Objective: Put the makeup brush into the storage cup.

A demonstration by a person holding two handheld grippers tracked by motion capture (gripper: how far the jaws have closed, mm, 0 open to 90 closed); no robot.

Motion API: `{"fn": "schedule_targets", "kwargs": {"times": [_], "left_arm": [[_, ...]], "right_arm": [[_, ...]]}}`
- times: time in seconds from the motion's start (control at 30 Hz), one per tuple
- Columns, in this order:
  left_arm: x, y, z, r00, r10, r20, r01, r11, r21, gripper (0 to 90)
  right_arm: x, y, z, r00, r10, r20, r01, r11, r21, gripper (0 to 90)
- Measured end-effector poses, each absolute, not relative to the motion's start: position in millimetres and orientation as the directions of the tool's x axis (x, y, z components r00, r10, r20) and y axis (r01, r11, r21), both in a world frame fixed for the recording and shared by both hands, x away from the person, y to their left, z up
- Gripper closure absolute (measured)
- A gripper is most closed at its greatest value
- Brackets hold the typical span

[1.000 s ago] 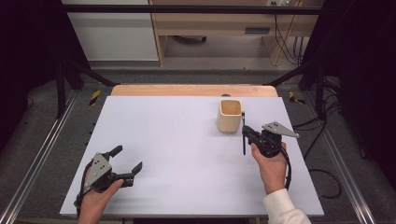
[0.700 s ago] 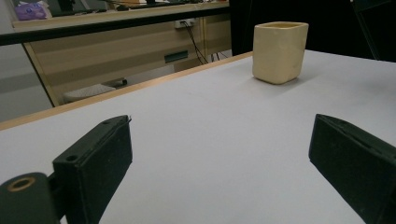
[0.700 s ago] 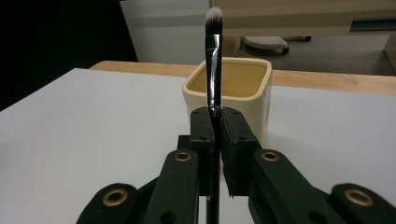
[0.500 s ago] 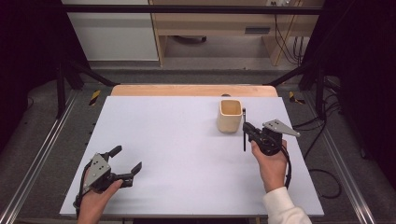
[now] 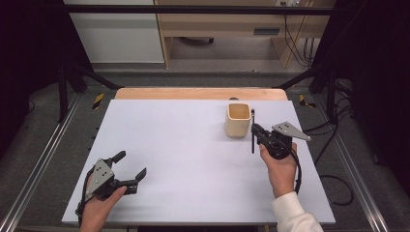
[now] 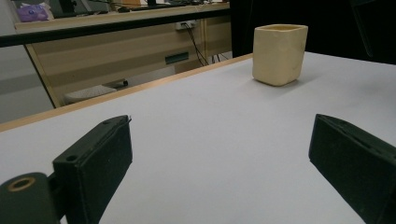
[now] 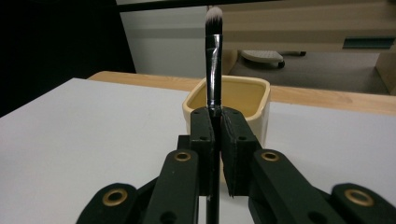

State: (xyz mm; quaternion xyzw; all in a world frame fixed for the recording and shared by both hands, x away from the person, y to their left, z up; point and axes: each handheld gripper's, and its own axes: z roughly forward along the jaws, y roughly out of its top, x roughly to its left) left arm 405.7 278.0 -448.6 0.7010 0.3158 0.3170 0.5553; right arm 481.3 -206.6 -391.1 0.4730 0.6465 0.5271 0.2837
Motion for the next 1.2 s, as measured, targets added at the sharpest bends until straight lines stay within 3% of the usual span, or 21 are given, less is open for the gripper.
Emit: {"fn": "schedule_targets", "kwargs": {"times": [1.2], "left_arm": [[405.1, 282.1, -446.0, 0.607, 0.792, 0.064, 0.065, -0.130, 0.989, 4.7]], "right_arm": [[500.5, -195.5, -367.4, -0.400, 0.912, 0.091, 0.203, -0.009, 0.979, 83.8]]}}
